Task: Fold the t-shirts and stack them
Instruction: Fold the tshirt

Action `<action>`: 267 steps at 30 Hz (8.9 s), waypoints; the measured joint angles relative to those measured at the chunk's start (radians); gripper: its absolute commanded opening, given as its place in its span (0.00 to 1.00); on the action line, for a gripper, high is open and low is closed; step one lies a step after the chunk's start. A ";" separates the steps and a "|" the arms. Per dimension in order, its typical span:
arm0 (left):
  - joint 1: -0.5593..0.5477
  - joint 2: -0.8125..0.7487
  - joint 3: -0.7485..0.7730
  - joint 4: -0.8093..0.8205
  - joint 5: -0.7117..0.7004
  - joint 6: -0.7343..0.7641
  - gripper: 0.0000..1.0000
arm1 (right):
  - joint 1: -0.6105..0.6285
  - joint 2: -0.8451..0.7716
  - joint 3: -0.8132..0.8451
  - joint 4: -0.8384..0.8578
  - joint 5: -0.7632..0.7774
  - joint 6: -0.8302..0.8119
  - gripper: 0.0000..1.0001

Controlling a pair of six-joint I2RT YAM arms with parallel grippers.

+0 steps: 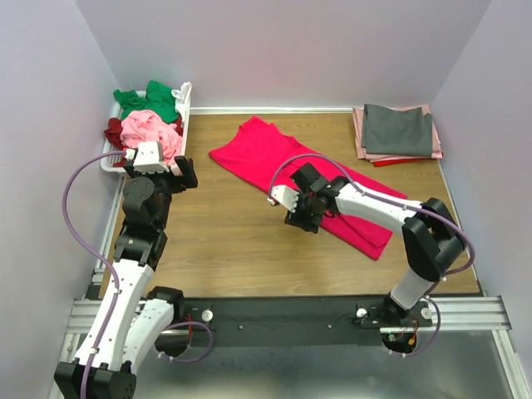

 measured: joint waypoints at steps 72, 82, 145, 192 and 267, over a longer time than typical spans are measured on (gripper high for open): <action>0.000 -0.012 0.000 0.001 0.048 -0.004 0.98 | -0.445 -0.386 -0.481 -0.051 0.346 0.071 0.05; 0.000 -0.013 0.000 0.001 0.048 -0.004 0.98 | -0.491 -0.381 -0.472 -0.007 0.398 0.076 0.18; 0.000 0.019 0.000 0.001 0.048 -0.003 0.98 | -0.160 -0.090 -0.236 0.099 0.134 0.099 0.42; 0.000 0.109 0.000 0.020 0.128 -0.005 0.96 | -0.109 0.087 0.200 -0.170 -0.143 0.153 0.56; 0.031 0.543 0.431 -0.032 0.420 -0.097 0.89 | -0.672 0.386 0.220 0.009 -0.614 0.335 0.27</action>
